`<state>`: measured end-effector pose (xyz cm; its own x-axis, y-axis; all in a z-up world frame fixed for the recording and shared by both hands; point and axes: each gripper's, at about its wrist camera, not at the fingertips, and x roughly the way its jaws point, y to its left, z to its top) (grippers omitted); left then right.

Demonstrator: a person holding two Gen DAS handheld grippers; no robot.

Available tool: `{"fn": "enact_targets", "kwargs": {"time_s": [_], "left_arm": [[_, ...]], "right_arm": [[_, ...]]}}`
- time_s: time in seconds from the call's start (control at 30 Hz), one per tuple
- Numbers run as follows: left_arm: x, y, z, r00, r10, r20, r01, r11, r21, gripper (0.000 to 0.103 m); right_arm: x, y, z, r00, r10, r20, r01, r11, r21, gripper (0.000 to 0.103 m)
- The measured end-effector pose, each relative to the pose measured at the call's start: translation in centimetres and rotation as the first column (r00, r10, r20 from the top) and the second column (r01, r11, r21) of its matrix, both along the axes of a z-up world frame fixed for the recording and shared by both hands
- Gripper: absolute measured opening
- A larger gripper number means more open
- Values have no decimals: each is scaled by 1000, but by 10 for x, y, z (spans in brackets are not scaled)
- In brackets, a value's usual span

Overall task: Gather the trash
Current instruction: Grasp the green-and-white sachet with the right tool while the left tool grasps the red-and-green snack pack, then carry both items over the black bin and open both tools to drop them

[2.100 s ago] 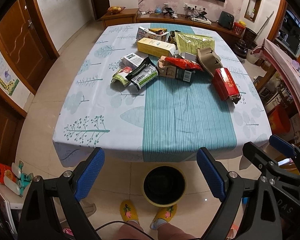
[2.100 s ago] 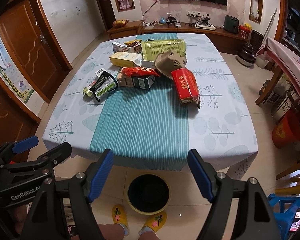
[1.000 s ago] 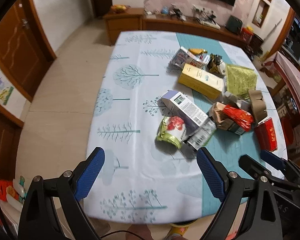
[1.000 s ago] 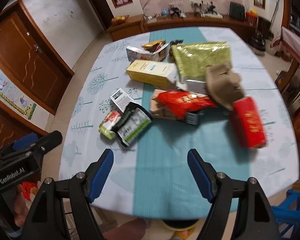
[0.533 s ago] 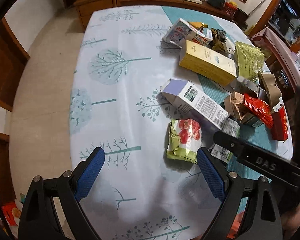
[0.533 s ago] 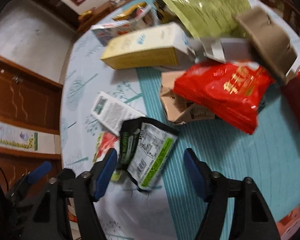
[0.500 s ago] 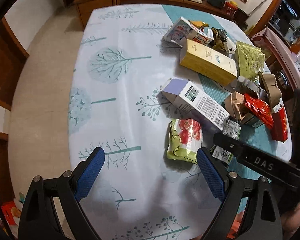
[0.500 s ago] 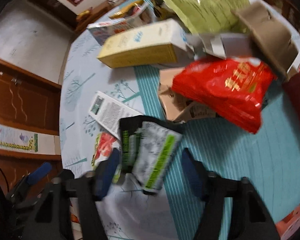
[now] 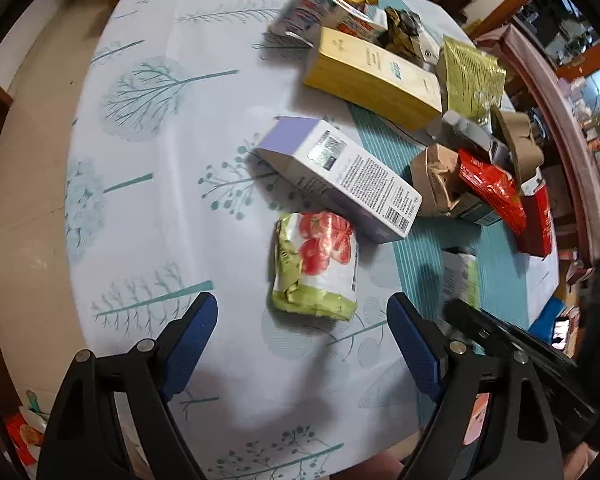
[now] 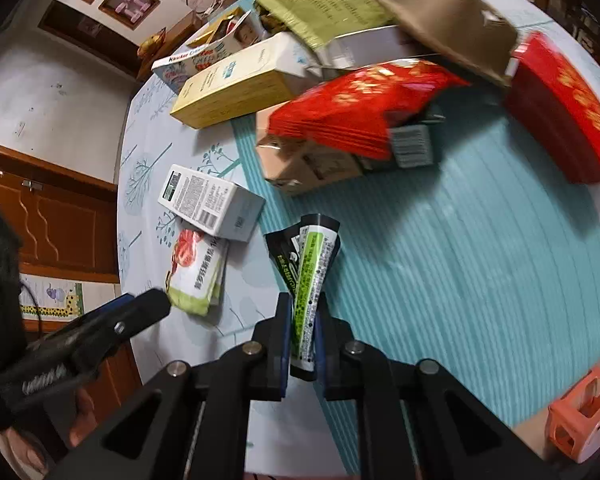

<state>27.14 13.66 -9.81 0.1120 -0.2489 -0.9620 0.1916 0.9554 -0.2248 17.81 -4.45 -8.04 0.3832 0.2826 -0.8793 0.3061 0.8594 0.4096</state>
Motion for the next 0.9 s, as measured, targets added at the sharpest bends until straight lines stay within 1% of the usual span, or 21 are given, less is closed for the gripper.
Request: {"fn": "enact_targets", "kwargs": {"time_s": [0.07,0.13,0.23,0.3,0.33,0.43,0.47,0.5,0.53,0.57,0.6,0.63,0.67,0.77,0.9], "left_arm": [[5,-10,-6,1000,-22,-11,22,999,29,85],[8,-16,-11,999,-31,-20,32,999,37,85],[11,-31,-20,996,-84,-19,86,991,105,85],[12,-40,-25,993,-115,-15,116,985,127,77],[12,-43,-27,992,-122,-14,123,984,131,64],[13,-56,-29,990,-139,0,138,979,152,52],[13,-58,-29,990,-142,5,139,978,158,46],[14,-57,-28,990,-144,9,141,977,160,43],[14,-58,-28,990,-142,14,138,977,165,36],[13,-59,-28,990,-140,16,135,977,165,31],[13,-54,-28,990,-139,17,134,979,156,29],[13,-53,-28,991,-130,16,126,981,146,24],[11,-51,-28,993,-121,13,118,983,138,22],[6,-46,-27,996,-84,12,82,990,118,20],[-9,-45,-16,997,-60,43,56,994,95,20]], "right_arm": [[-9,-5,5,1000,-10,10,10,1000,-4,10],[-16,-7,10,1000,-20,13,20,1000,-12,10],[-28,-13,17,999,-33,7,33,999,-15,10],[-36,-16,21,999,-38,2,38,999,-26,10],[-40,-18,23,999,-41,1,41,999,-31,10],[-51,-22,34,999,-47,5,47,997,-55,10],[-55,-22,37,999,-46,10,46,997,-64,10],[-60,-23,42,999,-44,16,45,996,-72,10],[-61,-23,45,999,-44,21,45,996,-77,10],[-64,-24,49,999,-41,27,44,995,-86,10],[-68,-25,53,999,-38,33,41,994,-97,10],[-71,-25,56,999,-36,38,40,994,-106,10],[-74,-26,59,998,-34,43,39,993,-112,10],[-83,-31,68,998,-25,59,33,991,-128,10],[-89,-35,75,998,-2,70,12,989,-145,10]]}}
